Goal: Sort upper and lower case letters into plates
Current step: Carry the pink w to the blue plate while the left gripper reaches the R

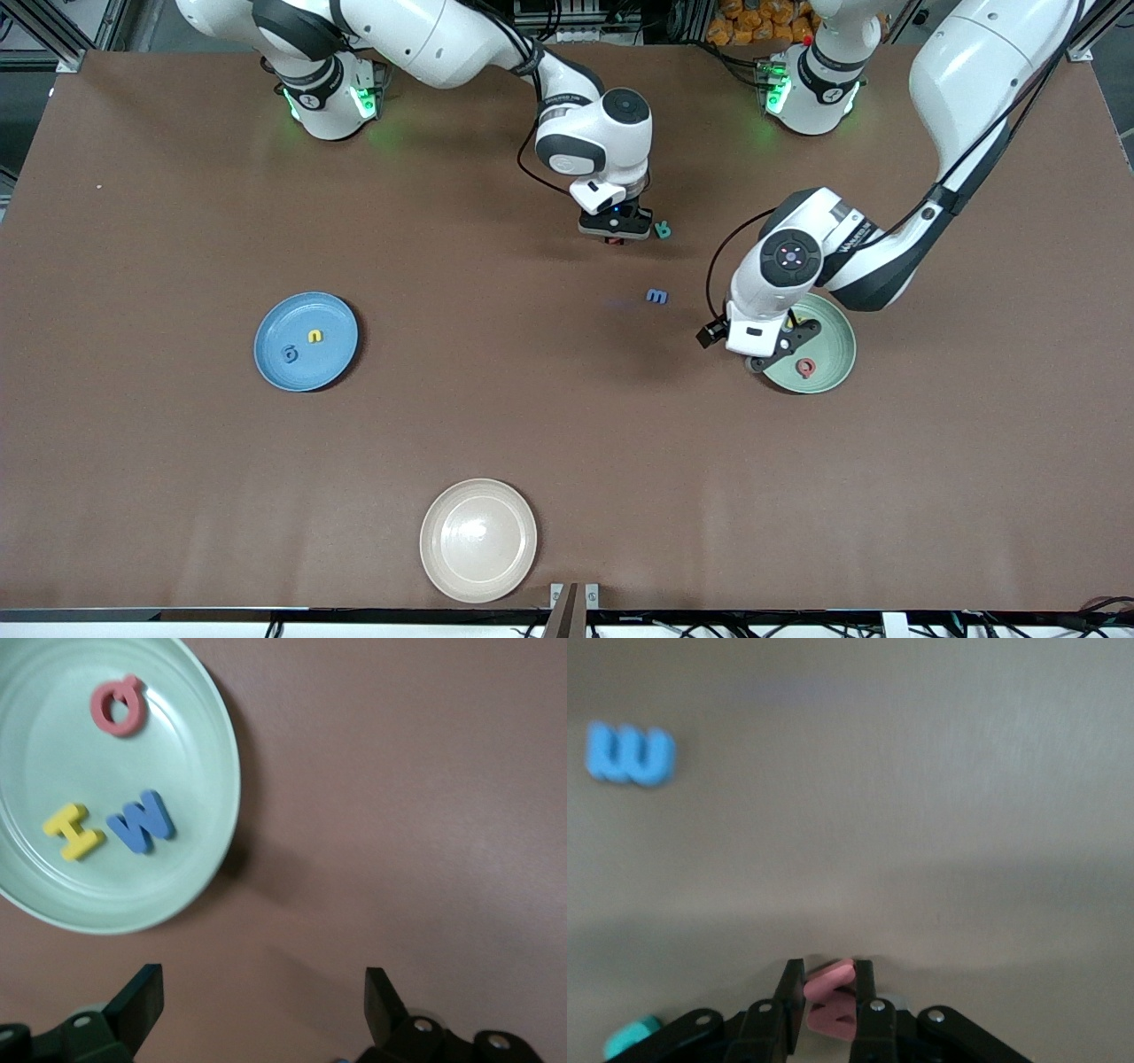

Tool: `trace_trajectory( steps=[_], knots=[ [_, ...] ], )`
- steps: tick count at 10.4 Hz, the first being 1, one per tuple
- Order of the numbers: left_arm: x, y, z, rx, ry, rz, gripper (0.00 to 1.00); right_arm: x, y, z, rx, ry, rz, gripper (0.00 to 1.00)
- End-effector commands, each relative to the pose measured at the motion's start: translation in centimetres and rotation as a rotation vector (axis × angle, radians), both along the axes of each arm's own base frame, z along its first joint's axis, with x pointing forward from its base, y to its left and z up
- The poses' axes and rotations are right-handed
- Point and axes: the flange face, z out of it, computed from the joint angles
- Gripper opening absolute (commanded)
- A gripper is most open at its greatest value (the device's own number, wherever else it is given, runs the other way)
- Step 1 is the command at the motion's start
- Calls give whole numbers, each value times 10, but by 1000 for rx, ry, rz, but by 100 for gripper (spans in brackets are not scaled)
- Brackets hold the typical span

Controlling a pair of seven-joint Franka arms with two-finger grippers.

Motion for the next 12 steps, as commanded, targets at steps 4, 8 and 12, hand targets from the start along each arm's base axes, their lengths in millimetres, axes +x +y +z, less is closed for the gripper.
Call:
trace_trajectory(
  steps=[4, 8, 12],
  knots=[
    [-75, -47, -31, 11, -15, 168, 100, 93, -142, 103, -36, 19, 98, 0],
    [-151, -94, -41, 42, -43, 299, 100, 189, -322, 123, -213, 275, 249, 0],
    [-225, -110, -29, 1, -98, 231, 100, 250, -495, 102, -252, 362, 255, 0]
  ],
)
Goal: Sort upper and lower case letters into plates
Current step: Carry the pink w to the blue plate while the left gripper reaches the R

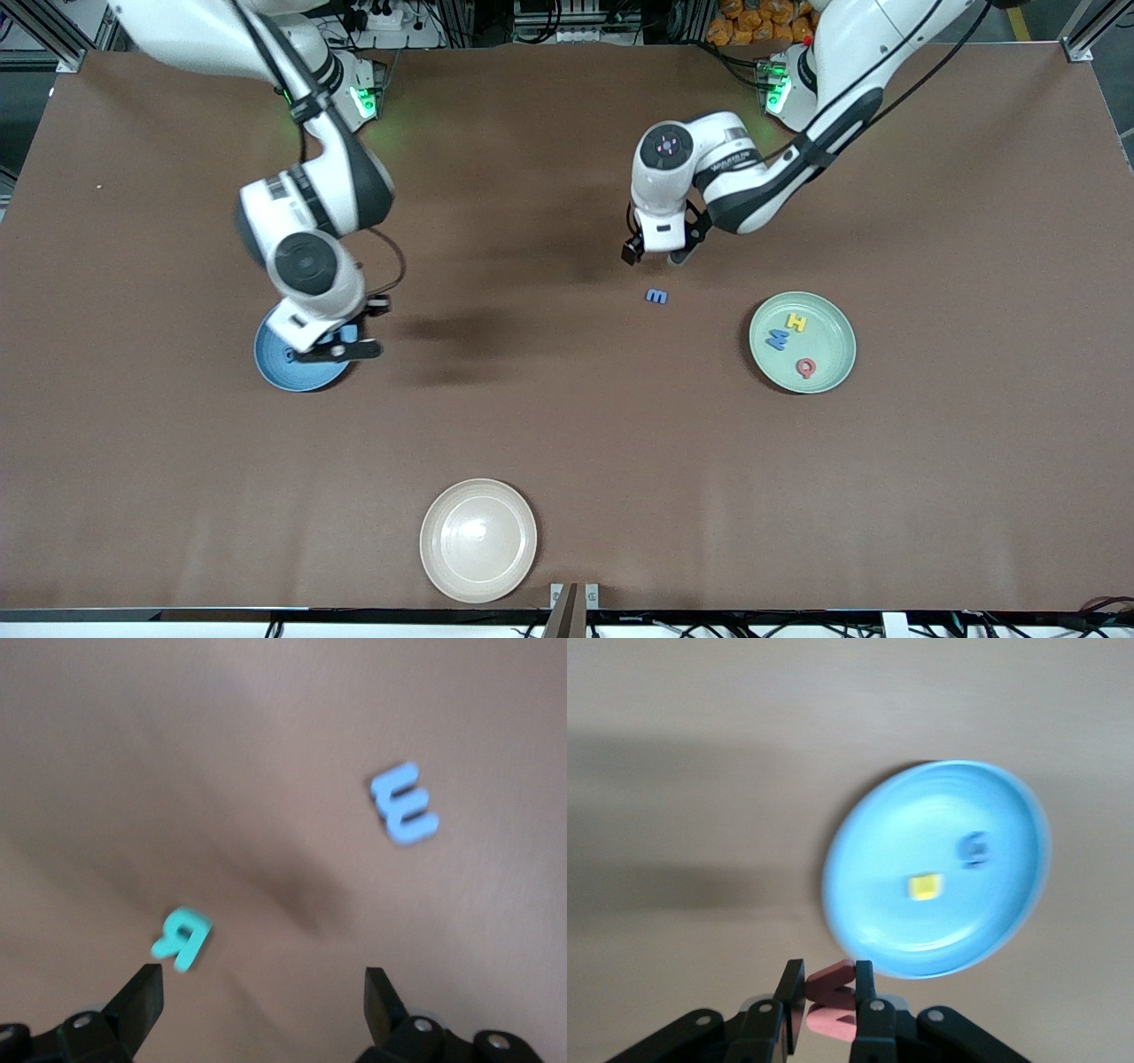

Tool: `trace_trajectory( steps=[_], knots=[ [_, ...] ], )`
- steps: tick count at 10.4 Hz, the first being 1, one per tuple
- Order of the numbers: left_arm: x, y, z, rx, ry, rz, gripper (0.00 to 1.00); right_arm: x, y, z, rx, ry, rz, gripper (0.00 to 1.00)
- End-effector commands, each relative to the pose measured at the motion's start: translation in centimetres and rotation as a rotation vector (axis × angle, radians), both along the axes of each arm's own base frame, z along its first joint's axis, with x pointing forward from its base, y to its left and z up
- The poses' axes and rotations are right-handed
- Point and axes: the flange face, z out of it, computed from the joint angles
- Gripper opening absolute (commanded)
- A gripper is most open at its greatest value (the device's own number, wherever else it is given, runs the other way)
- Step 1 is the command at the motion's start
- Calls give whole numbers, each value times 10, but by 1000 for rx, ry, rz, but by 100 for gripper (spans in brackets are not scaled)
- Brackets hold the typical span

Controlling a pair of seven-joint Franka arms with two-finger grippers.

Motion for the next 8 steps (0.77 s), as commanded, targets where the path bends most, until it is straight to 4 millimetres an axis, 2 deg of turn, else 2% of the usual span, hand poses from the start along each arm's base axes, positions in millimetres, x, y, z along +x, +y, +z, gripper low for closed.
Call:
trace_trajectory(
  steps=[1, 2, 3, 4, 5, 6, 8],
  knots=[
    [-29, 12, 5, -22, -91, -45, 100, 9, -68, -8, 14, 40, 3, 0],
    [-34, 13, 0, -37, -122, -111, 100, 8, -74, -18, 14, 45, 3, 0],
    [-31, 27, -6, -57, -148, -151, 100, 8, -75, -20, 16, 38, 5, 9],
    [-35, 41, -15, -56, -176, -229, 100, 7, -75, -17, 13, 34, -5, 62],
    [-36, 45, -23, -61, -184, -300, 100, 7, -74, -12, 13, 27, -4, 100],
    [-32, 52, -29, -66, -191, -359, 100, 7, -70, 0, 14, 13, -1, 100],
    [-36, 52, -34, -71, -182, -381, 100, 4, -67, 37, 16, -22, 1, 100]
  ],
)
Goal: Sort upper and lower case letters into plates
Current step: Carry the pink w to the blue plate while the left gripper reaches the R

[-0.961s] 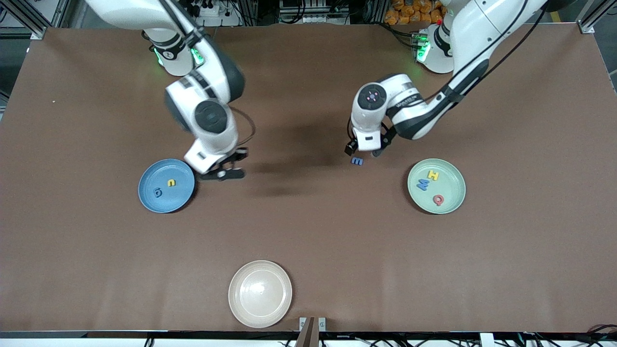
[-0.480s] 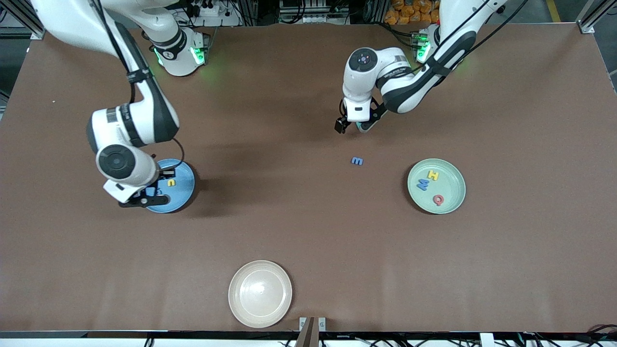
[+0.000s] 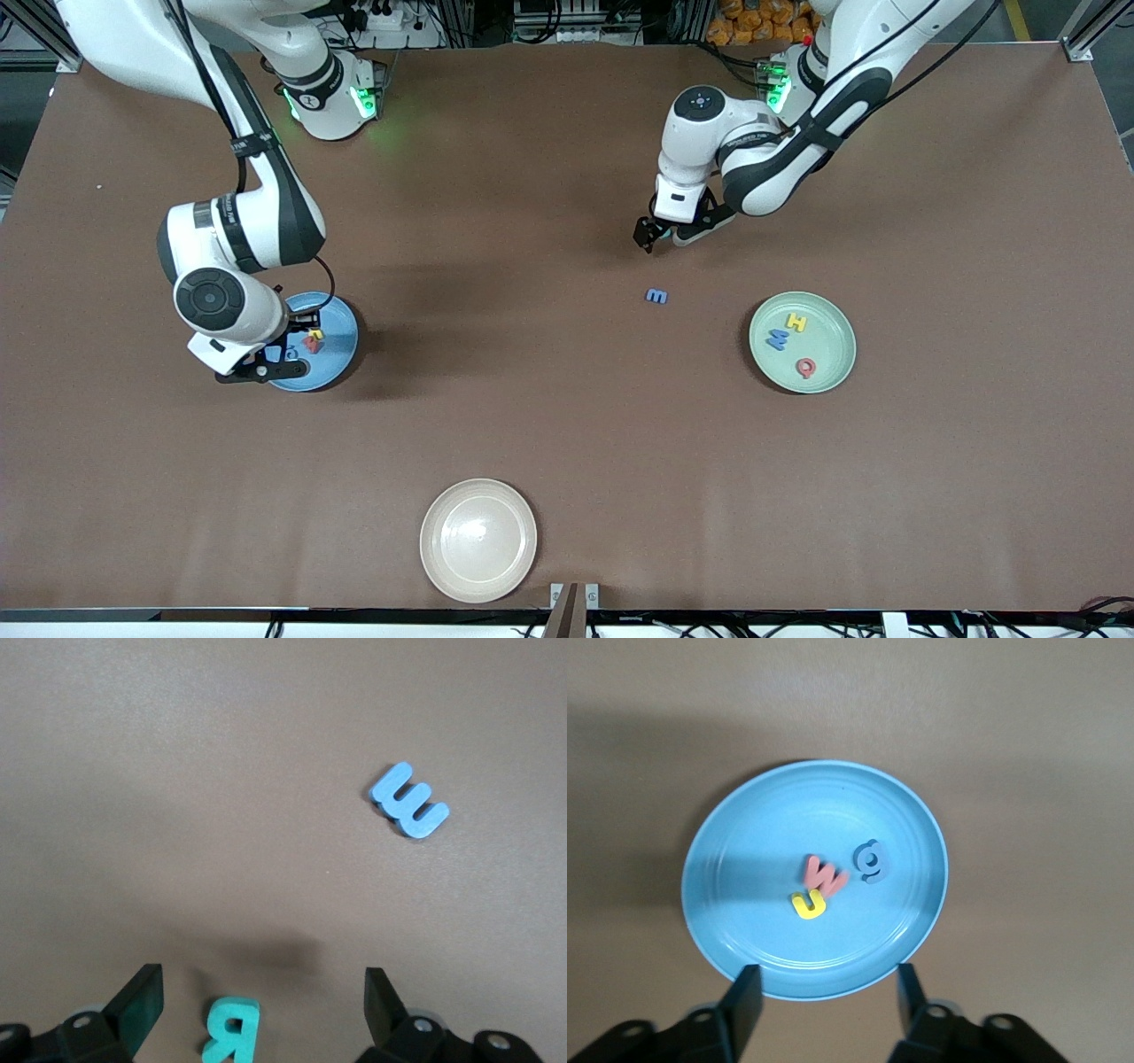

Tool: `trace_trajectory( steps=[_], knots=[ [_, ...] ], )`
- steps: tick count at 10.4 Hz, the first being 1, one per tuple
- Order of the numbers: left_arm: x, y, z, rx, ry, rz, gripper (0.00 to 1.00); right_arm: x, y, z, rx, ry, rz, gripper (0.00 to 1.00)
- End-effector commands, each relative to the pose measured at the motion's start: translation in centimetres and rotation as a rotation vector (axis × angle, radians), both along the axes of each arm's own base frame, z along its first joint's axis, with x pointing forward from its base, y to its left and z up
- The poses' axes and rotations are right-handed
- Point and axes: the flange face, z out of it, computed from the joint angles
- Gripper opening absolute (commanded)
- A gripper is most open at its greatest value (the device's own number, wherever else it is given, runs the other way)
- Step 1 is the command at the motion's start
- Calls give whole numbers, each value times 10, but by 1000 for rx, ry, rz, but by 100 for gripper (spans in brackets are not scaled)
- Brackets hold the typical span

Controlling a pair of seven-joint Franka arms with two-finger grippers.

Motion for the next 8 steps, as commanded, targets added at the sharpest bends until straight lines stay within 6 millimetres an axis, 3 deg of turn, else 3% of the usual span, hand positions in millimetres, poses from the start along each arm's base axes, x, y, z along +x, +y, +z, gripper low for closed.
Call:
trace_trajectory(
  steps=[1, 3, 4, 5, 8],
  knots=[
    [-7, -3, -3, -16, 5, -33, 100, -11, 9, 59, 24, -55, -5, 100],
    [-15, -7, -10, -27, 36, -23, 100, -20, 45, 96, 82, -102, 26, 100],
    [-15, -6, -11, -28, 40, -17, 83, -25, 66, 110, 89, -108, 55, 100],
    [-17, -7, -13, -33, 50, 8, 79, -27, 84, 124, 111, -107, 64, 100],
    [-23, -10, -16, -35, 66, 13, 69, -29, 102, 144, 164, -87, 40, 100]
  ],
)
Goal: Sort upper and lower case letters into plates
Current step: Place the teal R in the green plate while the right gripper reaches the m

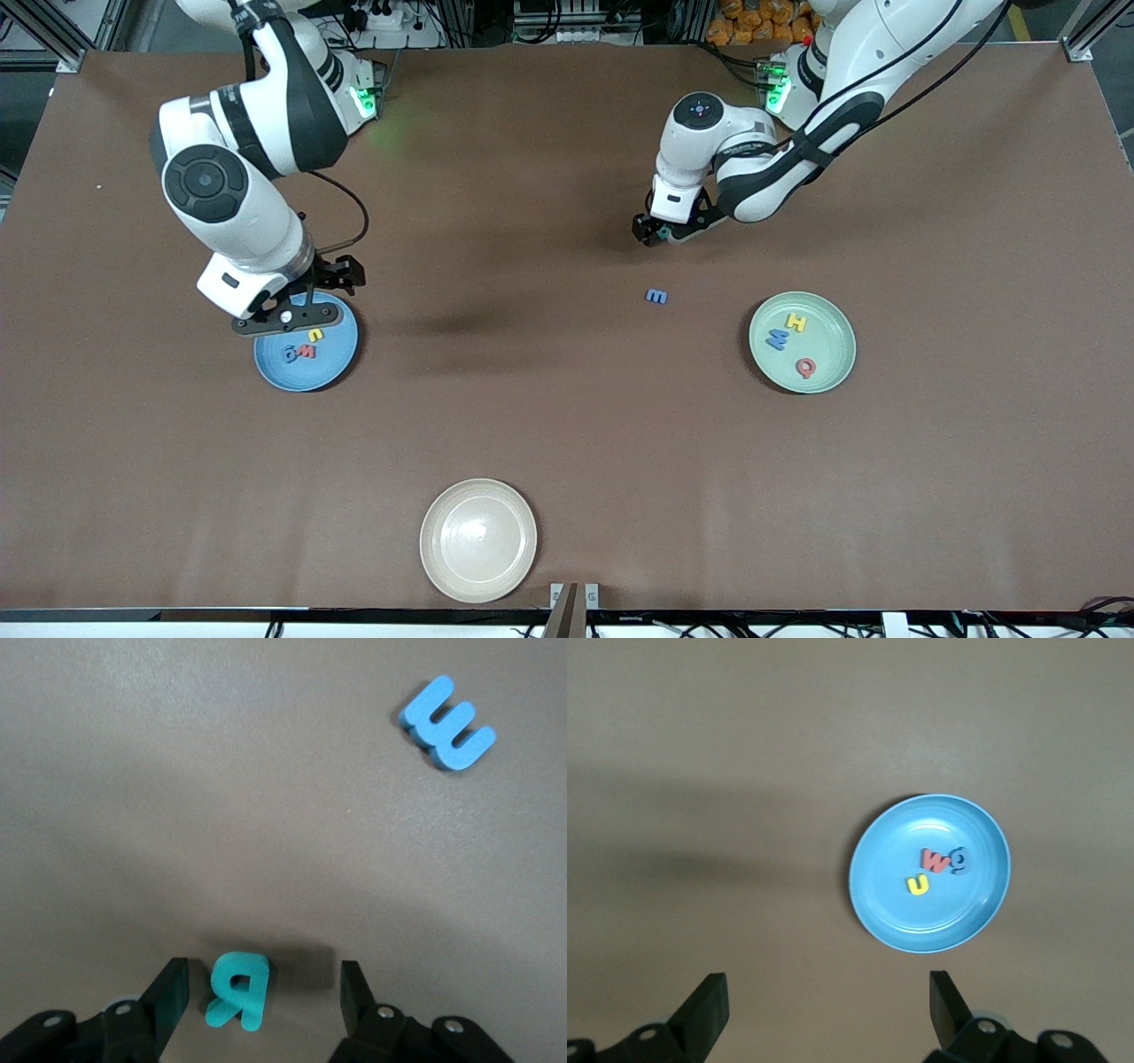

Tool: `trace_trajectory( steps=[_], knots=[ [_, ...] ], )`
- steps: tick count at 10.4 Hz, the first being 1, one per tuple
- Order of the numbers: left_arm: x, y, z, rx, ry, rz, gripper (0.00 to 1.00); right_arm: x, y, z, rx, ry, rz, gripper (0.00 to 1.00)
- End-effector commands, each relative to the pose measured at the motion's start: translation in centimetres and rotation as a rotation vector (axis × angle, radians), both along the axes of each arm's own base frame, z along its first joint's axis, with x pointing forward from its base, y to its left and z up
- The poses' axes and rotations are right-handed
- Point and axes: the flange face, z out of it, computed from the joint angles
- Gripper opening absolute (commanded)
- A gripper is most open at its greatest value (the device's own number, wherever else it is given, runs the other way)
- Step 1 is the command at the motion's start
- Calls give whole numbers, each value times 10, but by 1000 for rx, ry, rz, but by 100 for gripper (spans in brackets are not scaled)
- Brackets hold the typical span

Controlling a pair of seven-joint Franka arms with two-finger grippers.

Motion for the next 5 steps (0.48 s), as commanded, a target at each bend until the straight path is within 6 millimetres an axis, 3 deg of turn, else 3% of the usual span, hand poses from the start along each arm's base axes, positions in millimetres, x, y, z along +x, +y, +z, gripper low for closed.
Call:
trace_trajectory(
  steps=[1, 3, 5],
  knots=[
    [-8, -4, -1, -10, -5, -1, 68, -1, 2, 9, 22, 19, -21, 100],
    [-12, -7, -2, -8, -3, -14, 54, -3, 9, 8, 23, 19, -17, 100],
    [-14, -9, -2, -7, -3, -19, 35, -10, 36, 6, 69, 27, -91, 100]
  ],
)
